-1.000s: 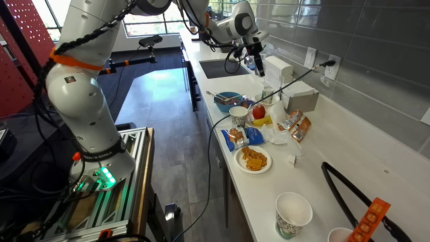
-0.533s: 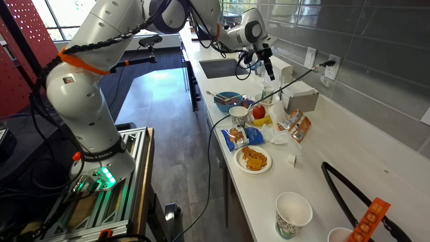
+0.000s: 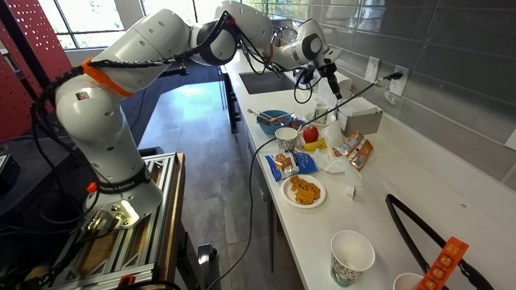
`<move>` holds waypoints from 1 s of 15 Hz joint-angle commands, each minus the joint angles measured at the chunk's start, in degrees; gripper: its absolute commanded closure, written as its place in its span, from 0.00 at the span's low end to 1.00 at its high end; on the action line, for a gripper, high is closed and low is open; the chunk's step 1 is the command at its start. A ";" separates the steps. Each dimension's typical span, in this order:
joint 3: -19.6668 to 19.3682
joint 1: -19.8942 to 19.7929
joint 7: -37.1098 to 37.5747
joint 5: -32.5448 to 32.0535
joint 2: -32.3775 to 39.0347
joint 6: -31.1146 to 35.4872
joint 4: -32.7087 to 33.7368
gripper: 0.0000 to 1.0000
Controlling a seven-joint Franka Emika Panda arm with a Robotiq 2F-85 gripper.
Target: Take tissue paper out of the dispenser and put it over the white plate
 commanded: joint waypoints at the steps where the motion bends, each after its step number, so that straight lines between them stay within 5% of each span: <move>1: -2.62 0.38 3.96 1.33 7.69 -2.24 10.31 0.00; 8: -3.61 -0.06 8.54 0.39 13.59 -1.93 17.10 0.00; 15: -5.70 -0.25 13.15 0.36 15.60 -2.12 20.11 0.12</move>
